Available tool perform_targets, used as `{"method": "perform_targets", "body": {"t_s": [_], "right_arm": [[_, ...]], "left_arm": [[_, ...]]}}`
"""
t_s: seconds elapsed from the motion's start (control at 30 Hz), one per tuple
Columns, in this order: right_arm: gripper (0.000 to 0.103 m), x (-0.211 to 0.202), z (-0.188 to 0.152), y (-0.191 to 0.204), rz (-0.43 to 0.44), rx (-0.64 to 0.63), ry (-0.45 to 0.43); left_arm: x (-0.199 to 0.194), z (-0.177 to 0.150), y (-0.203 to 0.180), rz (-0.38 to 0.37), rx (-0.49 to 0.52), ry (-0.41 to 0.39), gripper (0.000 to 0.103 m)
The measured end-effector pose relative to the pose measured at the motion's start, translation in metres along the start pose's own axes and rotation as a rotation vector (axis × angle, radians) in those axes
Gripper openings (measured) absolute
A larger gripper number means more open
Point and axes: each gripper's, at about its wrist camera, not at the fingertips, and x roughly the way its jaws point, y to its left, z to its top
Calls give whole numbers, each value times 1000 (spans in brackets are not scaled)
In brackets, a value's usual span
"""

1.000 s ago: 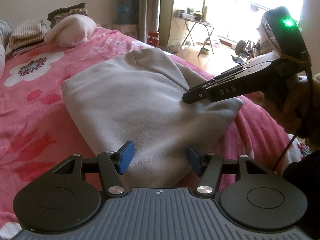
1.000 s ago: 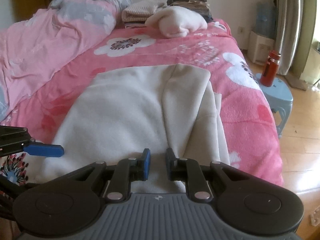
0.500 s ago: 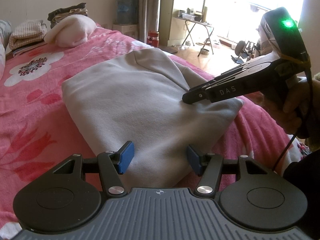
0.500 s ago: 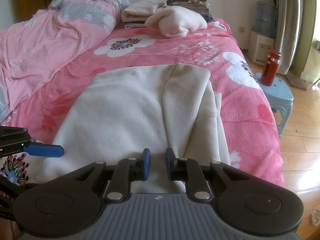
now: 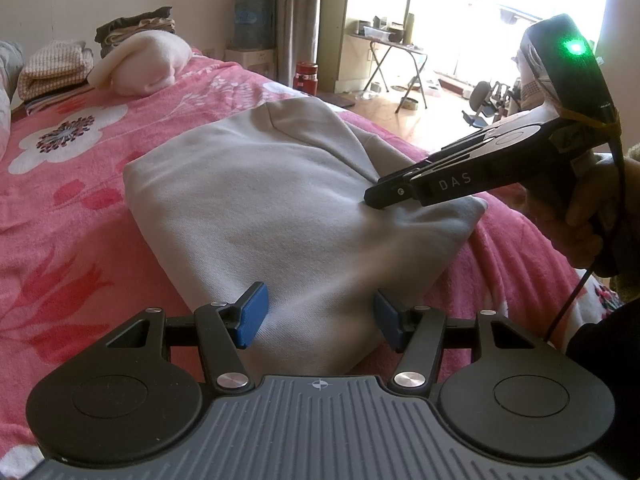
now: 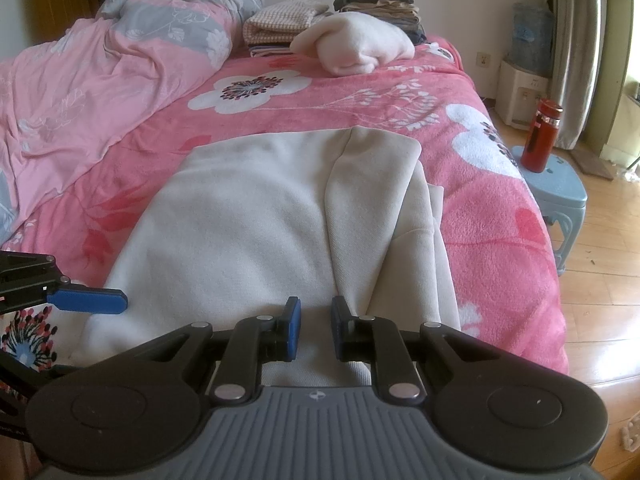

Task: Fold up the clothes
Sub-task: 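Withdraw the right tool from the hoodie fold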

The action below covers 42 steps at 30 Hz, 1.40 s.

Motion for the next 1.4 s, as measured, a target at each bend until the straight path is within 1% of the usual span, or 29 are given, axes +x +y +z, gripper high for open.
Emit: {"method": "perform_targets", "body": {"t_s": [0.1,0.23,0.37,0.6,0.8,1.0,1.1,1.4], "right_arm": [[17,1,0,-1,2,3,0],[17,1,-1,-3,8,9,-2],[17,2,-2,-3,12,17,-2],[17,1,-4,-3,13,27,-9],[17,2,-3,-4,15,40,-7],[17,2,-5,-7,19,66,-17],[17,3,1,-6,18,50,6],[17,2,-4,-5,13,76,-13]], "left_arm": [[-3,3,0,2,-5,-16,58],[-5,9,4,32,-5,-33,58],[0,17,15,50,-51,-8,58],[9,25,15,67,-48,44,58],[8,27,22,49,-112,57,58],[10,28,18,59,-94,71,58],[10,27,18,61,-114,64,58],[6,28,24,31,-154,67,58]]}}
